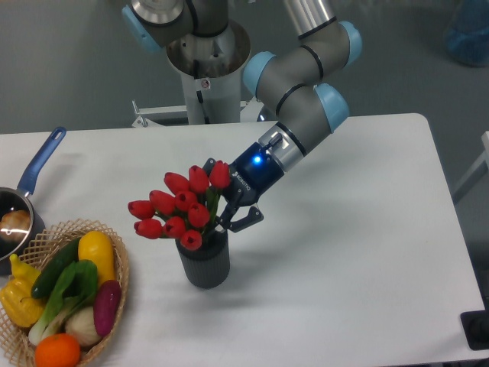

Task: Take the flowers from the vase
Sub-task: 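Lift the gripped tulips straight up out of the grey vase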

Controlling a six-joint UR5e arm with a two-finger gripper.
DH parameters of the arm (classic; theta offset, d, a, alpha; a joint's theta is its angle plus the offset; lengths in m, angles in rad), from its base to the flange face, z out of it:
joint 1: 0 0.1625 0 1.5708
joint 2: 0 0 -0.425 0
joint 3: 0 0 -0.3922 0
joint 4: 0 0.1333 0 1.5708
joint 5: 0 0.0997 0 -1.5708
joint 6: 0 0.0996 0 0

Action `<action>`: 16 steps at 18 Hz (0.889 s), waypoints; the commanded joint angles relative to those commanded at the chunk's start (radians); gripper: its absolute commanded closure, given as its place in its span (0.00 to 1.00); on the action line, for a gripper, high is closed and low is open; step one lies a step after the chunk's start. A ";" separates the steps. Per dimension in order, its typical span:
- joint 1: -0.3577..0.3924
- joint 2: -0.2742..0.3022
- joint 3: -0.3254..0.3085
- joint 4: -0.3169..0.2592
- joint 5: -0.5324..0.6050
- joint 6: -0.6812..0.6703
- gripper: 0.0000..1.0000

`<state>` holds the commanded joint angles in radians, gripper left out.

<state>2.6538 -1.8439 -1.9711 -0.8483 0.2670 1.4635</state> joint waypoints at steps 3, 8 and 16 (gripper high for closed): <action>0.006 0.020 -0.002 0.000 -0.006 -0.046 0.45; 0.017 0.049 -0.003 0.000 -0.040 -0.077 0.45; 0.008 0.090 -0.008 -0.002 -0.069 -0.133 0.45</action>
<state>2.6615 -1.7534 -1.9788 -0.8498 0.1979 1.3301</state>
